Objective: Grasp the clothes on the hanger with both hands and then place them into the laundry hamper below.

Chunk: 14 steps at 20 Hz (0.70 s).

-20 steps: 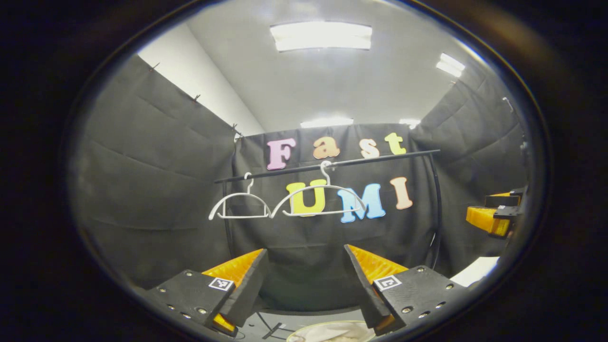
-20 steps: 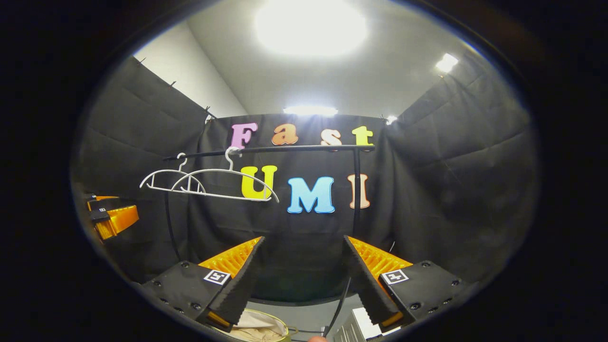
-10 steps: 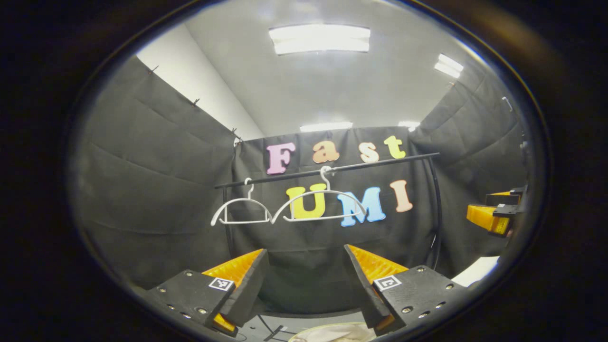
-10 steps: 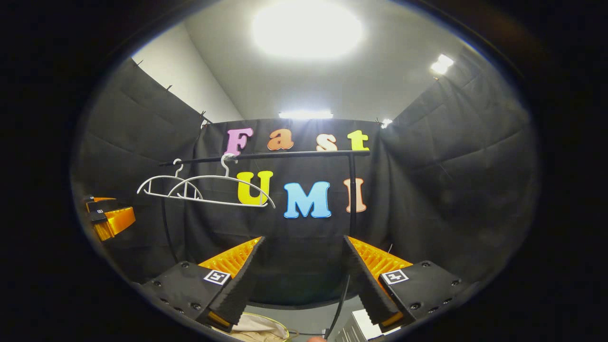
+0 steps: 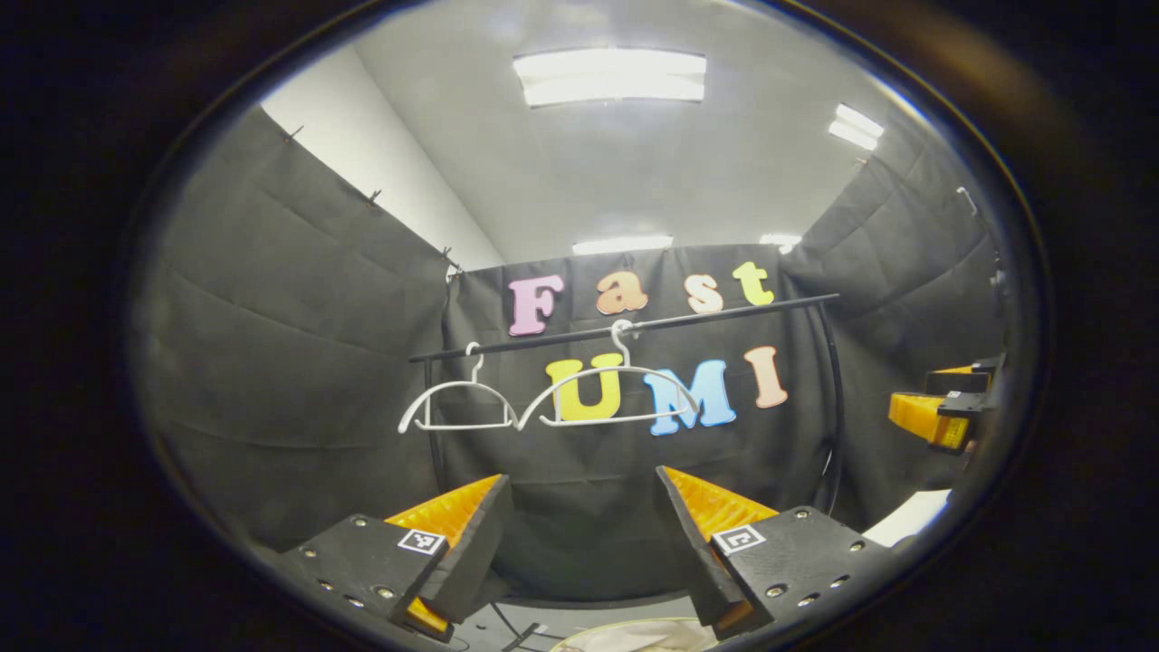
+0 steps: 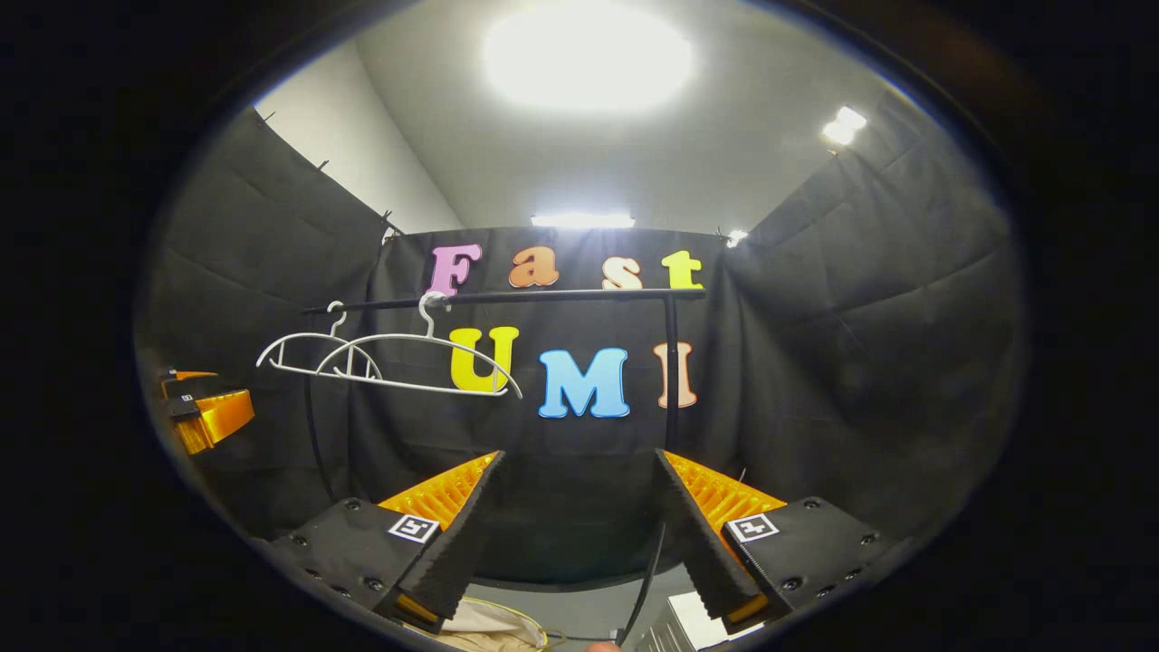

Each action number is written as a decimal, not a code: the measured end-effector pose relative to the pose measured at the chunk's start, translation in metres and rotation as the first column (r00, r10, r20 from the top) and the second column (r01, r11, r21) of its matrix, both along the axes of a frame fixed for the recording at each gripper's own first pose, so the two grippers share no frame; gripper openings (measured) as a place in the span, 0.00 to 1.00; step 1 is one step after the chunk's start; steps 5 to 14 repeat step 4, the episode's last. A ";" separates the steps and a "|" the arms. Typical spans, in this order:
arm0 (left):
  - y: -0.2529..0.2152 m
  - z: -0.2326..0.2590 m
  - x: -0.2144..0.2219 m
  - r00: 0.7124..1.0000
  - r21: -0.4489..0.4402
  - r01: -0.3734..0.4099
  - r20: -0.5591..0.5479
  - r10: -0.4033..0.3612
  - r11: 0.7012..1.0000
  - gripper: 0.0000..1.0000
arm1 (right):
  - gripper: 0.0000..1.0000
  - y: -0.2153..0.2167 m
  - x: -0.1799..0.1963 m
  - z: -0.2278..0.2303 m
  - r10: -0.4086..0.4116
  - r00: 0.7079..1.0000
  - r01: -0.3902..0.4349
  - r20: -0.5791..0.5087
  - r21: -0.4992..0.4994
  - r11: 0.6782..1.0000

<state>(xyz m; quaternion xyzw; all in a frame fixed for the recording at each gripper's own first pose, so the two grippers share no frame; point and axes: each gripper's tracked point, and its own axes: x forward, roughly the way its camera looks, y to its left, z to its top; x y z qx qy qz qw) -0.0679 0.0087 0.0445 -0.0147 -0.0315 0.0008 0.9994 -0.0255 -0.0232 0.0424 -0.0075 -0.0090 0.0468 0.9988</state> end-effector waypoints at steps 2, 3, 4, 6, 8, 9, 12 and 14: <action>0.000 0.001 0.001 1.000 0.002 0.002 0.001 -0.002 1.000 0.91 | 0.99 -0.001 0.001 0.000 -0.003 1.000 0.003 0.002 0.004 1.000; 0.000 0.000 0.002 1.000 0.003 0.003 0.002 -0.003 1.000 0.91 | 0.99 -0.001 0.002 -0.001 -0.006 1.000 0.006 0.004 0.003 1.000; 0.000 0.001 0.002 1.000 0.004 0.003 0.003 -0.003 1.000 0.91 | 0.99 -0.001 0.004 -0.002 -0.005 1.000 0.005 0.001 0.002 1.000; 0.000 0.001 0.002 1.000 0.004 0.003 0.003 -0.003 1.000 0.91 | 0.99 -0.001 0.004 -0.002 -0.005 1.000 0.005 0.001 0.002 1.000; 0.000 0.001 0.002 1.000 0.004 0.003 0.003 -0.003 1.000 0.91 | 0.99 -0.001 0.004 -0.002 -0.005 1.000 0.005 0.001 0.002 1.000; 0.000 0.001 0.002 1.000 0.004 0.003 0.003 -0.003 1.000 0.91 | 0.99 -0.001 0.004 -0.002 -0.005 1.000 0.005 0.001 0.002 1.000; 0.000 0.001 0.002 1.000 0.004 0.003 0.003 -0.003 1.000 0.91 | 0.99 -0.001 0.004 -0.002 -0.005 1.000 0.005 0.001 0.002 1.000; 0.000 0.001 0.002 1.000 0.004 0.003 0.003 -0.003 1.000 0.91 | 0.99 -0.001 0.004 -0.002 -0.005 1.000 0.005 0.001 0.002 1.000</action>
